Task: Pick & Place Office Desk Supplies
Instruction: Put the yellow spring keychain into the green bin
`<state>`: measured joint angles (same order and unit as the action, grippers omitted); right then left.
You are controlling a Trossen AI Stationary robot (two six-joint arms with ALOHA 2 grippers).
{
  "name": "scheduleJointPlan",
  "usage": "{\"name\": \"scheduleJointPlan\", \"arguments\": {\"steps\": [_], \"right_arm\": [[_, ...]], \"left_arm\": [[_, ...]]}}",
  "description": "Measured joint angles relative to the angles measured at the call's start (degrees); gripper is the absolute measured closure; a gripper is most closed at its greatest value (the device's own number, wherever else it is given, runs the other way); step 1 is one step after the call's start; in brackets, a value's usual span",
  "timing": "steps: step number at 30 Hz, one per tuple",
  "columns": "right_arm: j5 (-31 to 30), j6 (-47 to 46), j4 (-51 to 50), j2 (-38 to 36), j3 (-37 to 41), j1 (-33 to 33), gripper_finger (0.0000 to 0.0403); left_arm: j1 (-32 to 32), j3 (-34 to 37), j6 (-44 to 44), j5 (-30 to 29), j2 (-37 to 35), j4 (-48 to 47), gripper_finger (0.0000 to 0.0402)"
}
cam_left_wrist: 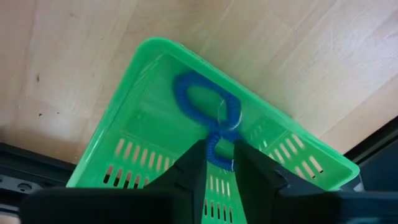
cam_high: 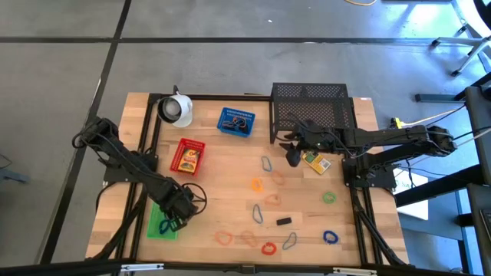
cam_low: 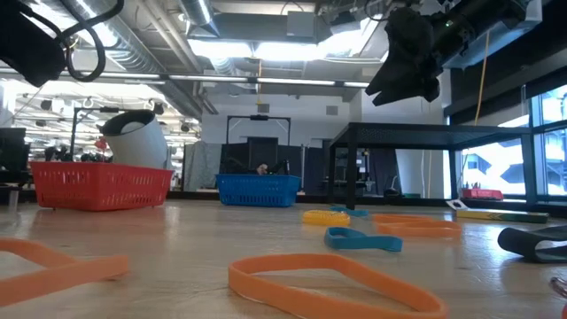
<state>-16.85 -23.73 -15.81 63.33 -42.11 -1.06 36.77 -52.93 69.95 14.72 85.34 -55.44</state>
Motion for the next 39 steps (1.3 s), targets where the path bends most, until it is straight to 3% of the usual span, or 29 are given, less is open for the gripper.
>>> {"name": "scheduleJointPlan", "arguments": {"steps": [6, 13, 16, 19, 23, 25, 33, 39], "right_arm": [[1.5, 0.2, 0.0, 0.0, 0.0, 0.0, 0.0209], [1.4, -1.7, 0.0, 0.0, 0.0, 0.0, 0.0209], [1.4, -2.7, 0.0, 0.0, 0.0, 0.0, 0.0208], [1.4, -2.8, 0.0, 0.0, 0.0, 0.0, 0.0208], [1.4, -2.8, 0.0, 0.0, 0.0, 0.0, 0.0208], [1.4, -2.8, 0.0, 0.0, 0.0, 0.0, 0.0208], [1.0, -2.8, 0.1, 0.0, 0.0, 0.0, 0.0208], [0.8, -2.8, 0.1, 0.0, 0.0, 0.0, 0.0208]], "left_arm": [[-1.0, -0.8, -0.2, 0.5, -0.1, -0.3, 0.0299], [-4.9, -6.3, -2.6, -0.4, -3.7, -4.4, 0.0305], [-6.6, -9.3, -4.9, -4.9, -5.4, -4.4, 0.0310], [-7.9, -11.5, -9.4, -14.7, -6.7, -2.4, 0.0311], [-10.1, -12.2, -18.7, -31.3, -7.1, 3.8, 0.0302], [-12.0, -12.2, -24.2, -35.7, -6.4, 7.0, 0.0292], [-22.3, -12.1, -49.7, -34.8, 0.8, 19.6, 0.0230], [-26.9, -12.2, -73.9, -30.3, 8.9, 33.5, 0.0218]]}}
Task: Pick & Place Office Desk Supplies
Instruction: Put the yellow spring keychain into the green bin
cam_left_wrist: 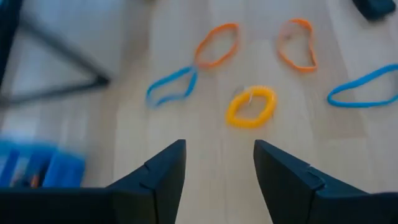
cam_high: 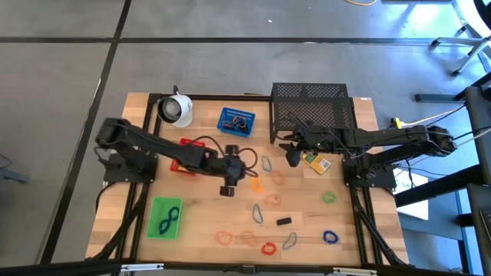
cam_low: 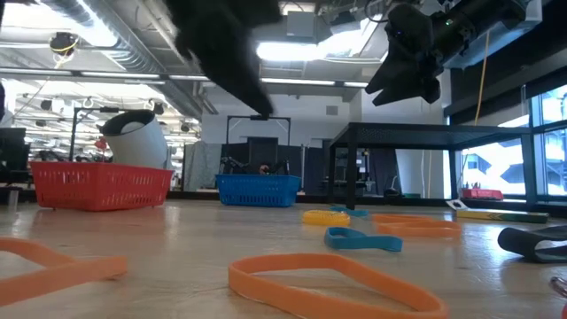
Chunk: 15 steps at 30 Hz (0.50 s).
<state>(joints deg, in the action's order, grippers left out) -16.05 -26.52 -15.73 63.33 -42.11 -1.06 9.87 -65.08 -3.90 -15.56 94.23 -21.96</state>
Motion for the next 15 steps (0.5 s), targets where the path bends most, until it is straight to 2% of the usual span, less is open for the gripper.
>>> {"name": "scheduleJointPlan", "arguments": {"steps": [2, 5, 11, 15], "right_arm": [[0.0, 0.0, 0.0, 0.0, 0.0, 0.0, 0.0208], [0.0, 0.2, 0.0, 0.0, 0.0, 0.0, 0.0208], [0.0, 0.1, -0.1, 0.0, 0.0, 0.0, 0.0208], [0.0, 0.0, -0.1, 0.0, 0.0, 0.0, 0.0208]], "left_arm": [[-1.0, 0.0, -5.9, 2.3, 3.0, 4.3, 0.0218], [-2.1, 0.0, -10.4, 6.7, 7.7, 10.9, 0.0221], [-2.7, 0.0, -12.7, 13.9, 15.3, 20.5, 0.0228], [-2.4, 0.0, -15.0, 16.9, 18.3, 21.4, 0.0234]]}}
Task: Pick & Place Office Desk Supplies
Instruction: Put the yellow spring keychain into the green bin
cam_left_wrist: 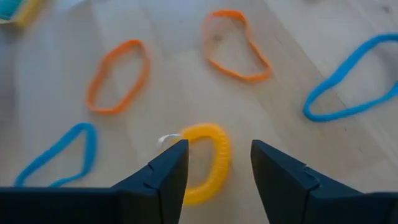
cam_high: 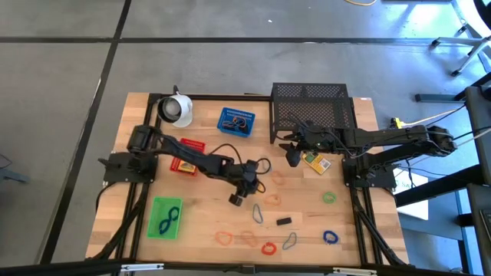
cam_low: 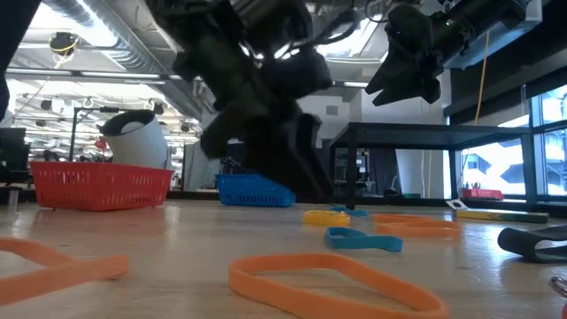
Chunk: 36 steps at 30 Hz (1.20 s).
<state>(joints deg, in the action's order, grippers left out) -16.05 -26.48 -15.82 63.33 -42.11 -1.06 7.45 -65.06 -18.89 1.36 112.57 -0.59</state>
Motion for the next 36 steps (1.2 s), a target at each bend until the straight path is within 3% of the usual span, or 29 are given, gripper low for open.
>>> {"name": "scheduleJointPlan", "arguments": {"steps": [8, 13, 19, 28, 36], "right_arm": [[0.0, 0.0, 0.0, 0.0, 0.0, 0.0, 0.0208], [0.0, 0.0, 0.0, 0.0, 0.0, 0.0, 0.0208], [0.0, -1.1, 0.0, 0.0, 0.0, 0.0, 0.0208], [0.0, -1.6, 0.0, 0.0, 0.0, 0.0, 0.0208], [0.0, -1.6, -0.1, 0.0, 0.0, 0.0, 0.0209]], "left_arm": [[-0.3, -0.2, 1.1, 0.7, 3.1, 0.1, 0.0245], [-0.8, -0.3, 7.4, 1.7, 3.2, -2.2, 0.0262], [-1.3, -0.5, 11.9, 3.3, 3.1, -9.2, 0.0307], [-0.9, -0.3, 16.4, 3.0, 2.6, -9.6, 0.0387], [-1.4, 0.6, 15.4, 3.5, -4.9, -11.9, 0.0383]]}}
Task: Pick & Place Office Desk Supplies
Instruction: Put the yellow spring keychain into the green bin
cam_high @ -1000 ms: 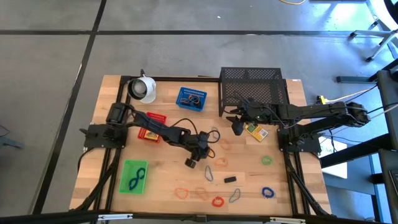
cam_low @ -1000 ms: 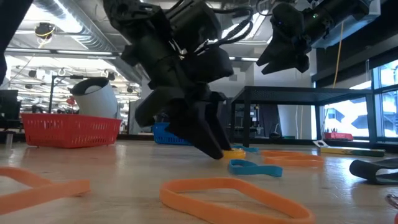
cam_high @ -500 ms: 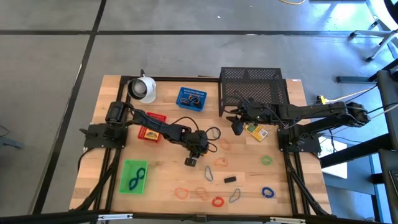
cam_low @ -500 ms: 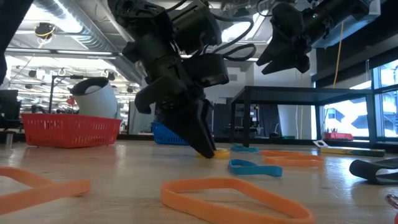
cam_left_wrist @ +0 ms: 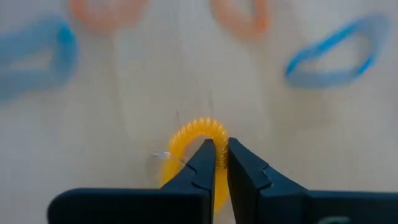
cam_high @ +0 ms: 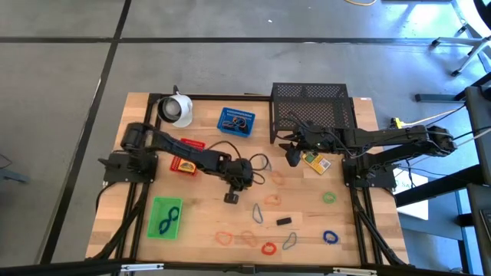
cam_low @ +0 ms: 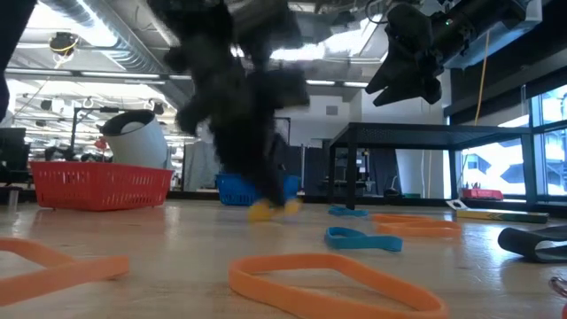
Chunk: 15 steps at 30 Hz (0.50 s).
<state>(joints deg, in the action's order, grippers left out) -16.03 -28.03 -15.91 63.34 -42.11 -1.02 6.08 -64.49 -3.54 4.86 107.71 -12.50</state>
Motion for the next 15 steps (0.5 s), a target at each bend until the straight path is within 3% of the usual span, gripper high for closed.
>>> {"name": "scheduleJointPlan", "arguments": {"steps": [10, 15], "right_arm": [[0.6, -0.3, -0.1, 0.0, 0.0, 0.0, 0.0209], [0.2, -0.1, -0.1, 0.0, 0.0, 0.0, 0.0209]], "left_arm": [[-0.2, -0.4, 2.8, -0.9, -16.6, 1.4, 0.0386], [1.1, -0.4, 5.6, -7.9, -23.9, 4.4, 0.0385]]}}
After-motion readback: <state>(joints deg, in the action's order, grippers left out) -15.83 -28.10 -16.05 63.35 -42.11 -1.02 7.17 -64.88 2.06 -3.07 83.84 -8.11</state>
